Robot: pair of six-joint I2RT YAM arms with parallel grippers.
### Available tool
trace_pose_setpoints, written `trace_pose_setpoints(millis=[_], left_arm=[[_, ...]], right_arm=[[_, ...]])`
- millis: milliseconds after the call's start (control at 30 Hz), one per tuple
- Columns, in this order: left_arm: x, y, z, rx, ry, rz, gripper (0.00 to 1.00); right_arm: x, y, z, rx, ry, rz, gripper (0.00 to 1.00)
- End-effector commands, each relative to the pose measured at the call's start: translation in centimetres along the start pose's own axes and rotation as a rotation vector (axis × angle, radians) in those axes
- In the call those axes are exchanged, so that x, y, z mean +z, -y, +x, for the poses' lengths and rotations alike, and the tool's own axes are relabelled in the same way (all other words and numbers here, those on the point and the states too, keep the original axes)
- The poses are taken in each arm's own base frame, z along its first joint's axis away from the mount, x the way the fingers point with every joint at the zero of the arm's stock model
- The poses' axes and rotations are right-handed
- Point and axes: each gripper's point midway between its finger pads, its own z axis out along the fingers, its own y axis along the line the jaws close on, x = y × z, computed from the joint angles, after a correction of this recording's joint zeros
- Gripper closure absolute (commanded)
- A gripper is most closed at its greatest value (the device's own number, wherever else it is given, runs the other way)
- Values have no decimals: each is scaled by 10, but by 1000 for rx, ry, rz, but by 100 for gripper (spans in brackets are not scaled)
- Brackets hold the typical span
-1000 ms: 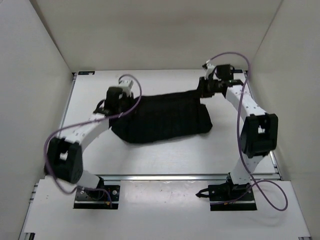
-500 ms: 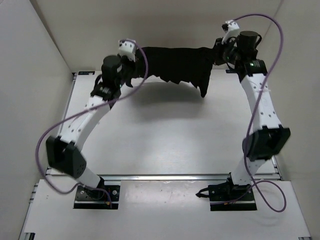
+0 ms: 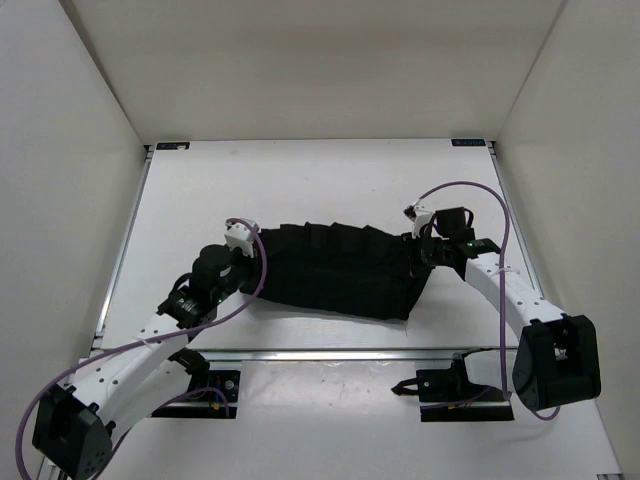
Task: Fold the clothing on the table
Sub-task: Fold the skirt
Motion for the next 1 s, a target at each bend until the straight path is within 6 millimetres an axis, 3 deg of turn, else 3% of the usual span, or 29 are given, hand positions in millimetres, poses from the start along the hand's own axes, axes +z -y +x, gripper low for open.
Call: trace_pose_setpoints(millis=[0, 133, 267, 367, 500, 633, 733, 867, 967], left_arm=[[-7, -34, -6, -171, 40, -116, 100], [6, -48, 28, -212, -89, -171, 100], [19, -60, 54, -247, -202, -239, 100], [28, -70, 58, -301, -239, -249, 100], [49, -73, 39, -235, -254, -257, 100], [70, -76, 36, -176, -322, -253, 97], [86, -74, 15, -151, -292, -265, 99], [101, -71, -32, -101, -174, -261, 100], [118, -76, -67, -78, -107, -261, 100]], right_arm=[[-5, 19, -24, 40, 107, 55, 100], [14, 34, -24, 111, 27, 26, 100], [37, 37, -48, 97, 3, 6, 100], [53, 39, -75, 72, 34, 0, 100], [67, 57, -81, 109, 13, 13, 100], [74, 76, -81, 162, -32, 22, 100], [72, 86, -87, 183, -18, 18, 100], [59, 93, -99, 171, 35, 48, 100], [47, 109, -112, 188, 84, 89, 100]])
